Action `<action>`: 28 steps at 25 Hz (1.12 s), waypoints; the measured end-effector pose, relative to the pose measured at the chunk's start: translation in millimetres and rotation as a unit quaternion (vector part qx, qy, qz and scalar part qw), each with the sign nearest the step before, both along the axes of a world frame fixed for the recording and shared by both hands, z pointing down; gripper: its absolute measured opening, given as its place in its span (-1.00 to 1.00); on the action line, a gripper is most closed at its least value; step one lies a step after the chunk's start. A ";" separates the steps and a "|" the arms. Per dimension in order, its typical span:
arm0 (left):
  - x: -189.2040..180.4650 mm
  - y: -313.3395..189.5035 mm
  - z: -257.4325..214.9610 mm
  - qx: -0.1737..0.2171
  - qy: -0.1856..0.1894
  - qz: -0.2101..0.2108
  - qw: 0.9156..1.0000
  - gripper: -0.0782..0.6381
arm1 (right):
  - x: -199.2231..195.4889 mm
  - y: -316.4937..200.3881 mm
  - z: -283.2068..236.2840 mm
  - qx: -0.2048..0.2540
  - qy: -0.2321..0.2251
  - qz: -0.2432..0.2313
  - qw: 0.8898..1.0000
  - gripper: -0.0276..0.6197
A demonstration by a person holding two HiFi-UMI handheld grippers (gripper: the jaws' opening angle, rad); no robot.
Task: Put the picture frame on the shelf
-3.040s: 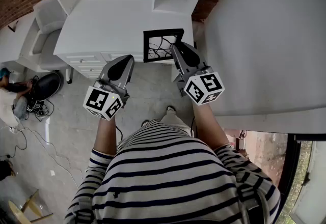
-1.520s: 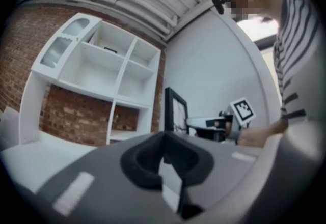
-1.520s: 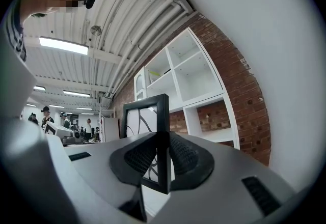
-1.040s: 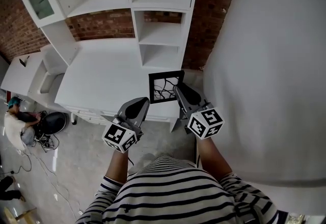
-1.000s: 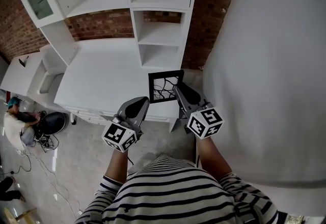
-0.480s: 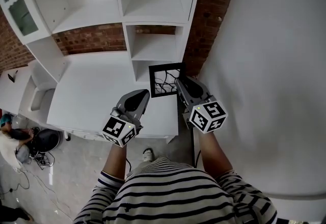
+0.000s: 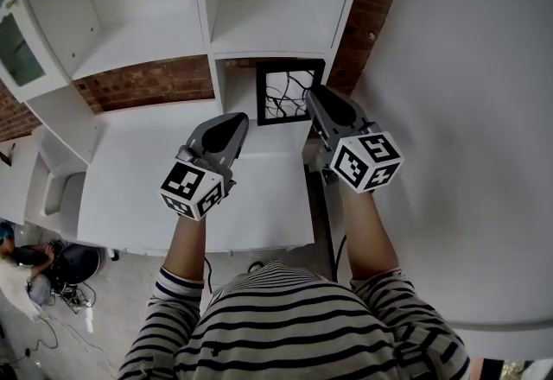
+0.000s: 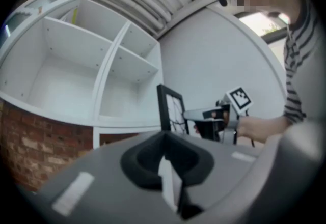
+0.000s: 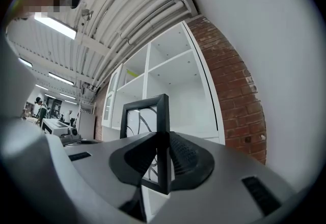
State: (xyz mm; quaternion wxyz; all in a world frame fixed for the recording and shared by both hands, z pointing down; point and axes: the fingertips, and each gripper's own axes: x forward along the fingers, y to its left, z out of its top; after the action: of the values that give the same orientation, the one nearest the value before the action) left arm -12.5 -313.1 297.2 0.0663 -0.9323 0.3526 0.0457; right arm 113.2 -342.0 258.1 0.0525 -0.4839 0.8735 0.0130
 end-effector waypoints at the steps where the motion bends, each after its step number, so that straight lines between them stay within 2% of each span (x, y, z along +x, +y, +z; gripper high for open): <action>1: -0.3 -6.3 -6.0 0.000 -0.003 0.005 1.000 -0.76 | -1.1 -6.3 -10.3 0.007 -0.001 0.003 1.000 -0.69; 9: 5.2 -45.8 -34.2 0.000 -0.027 0.029 0.999 -0.76 | -13.9 -59.9 -79.4 0.044 0.014 0.024 0.999 -0.69; 15: 4.9 -71.2 -46.0 -0.006 -0.013 0.034 0.999 -0.76 | -23.8 -107.5 -122.6 0.056 0.016 0.039 0.998 -0.69; 22: 18.5 -86.7 -34.0 -0.019 -0.022 0.030 0.999 -0.76 | -18.5 -147.3 -108.7 0.040 -0.011 0.046 0.998 -0.69; 28: 28.4 -97.1 -34.2 -0.018 -0.024 0.024 0.999 -0.76 | -17.5 -164.7 -99.0 0.035 -0.014 0.042 0.998 -0.69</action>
State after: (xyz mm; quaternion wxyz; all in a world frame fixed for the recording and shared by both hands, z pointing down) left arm 15.9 -410.2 263.0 0.0563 -0.9425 0.3289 0.0187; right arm 95.7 -506.7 159.1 0.0811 -0.5179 0.8507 0.0394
